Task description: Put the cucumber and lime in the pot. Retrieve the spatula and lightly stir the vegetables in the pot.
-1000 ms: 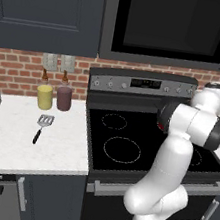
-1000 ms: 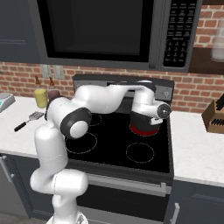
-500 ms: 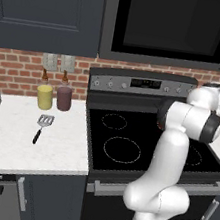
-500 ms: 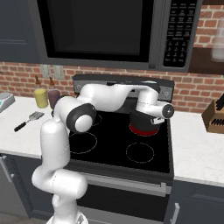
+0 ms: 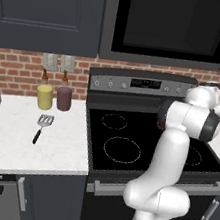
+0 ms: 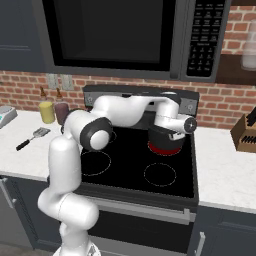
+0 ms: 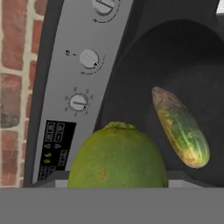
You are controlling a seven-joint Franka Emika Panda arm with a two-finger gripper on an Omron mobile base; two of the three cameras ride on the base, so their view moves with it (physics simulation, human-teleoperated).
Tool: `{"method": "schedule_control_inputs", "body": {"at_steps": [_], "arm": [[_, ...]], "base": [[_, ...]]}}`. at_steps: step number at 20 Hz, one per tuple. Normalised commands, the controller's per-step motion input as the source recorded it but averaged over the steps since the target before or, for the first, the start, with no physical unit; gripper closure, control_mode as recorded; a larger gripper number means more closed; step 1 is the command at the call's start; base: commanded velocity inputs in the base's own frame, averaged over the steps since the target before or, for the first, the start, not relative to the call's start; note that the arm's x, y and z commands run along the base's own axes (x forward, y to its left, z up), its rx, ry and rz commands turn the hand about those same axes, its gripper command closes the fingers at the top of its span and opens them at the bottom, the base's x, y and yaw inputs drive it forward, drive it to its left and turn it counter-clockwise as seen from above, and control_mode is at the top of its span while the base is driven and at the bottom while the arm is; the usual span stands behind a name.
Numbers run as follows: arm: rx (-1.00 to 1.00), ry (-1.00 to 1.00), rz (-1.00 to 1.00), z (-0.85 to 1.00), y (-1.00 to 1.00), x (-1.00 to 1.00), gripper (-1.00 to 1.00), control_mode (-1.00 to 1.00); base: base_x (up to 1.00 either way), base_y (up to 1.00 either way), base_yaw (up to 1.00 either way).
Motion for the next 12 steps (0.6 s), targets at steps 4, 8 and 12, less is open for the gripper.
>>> {"method": "schedule_control_inputs", "body": {"at_steps": [4, 8, 12], "arm": [[0.00, 0.00, 0.00, -0.13, 0.31, 0.01, 1.00, -1.00], [0.00, 0.00, 0.00, -0.12, 0.30, 0.03, -1.00, -1.00], [0.00, 0.00, 0.00, -0.05, 0.22, 0.06, -1.00, -1.00]], "base": [[0.00, 0.00, 0.00], [0.00, 0.00, 0.00], [0.00, 0.00, 0.00]]}}
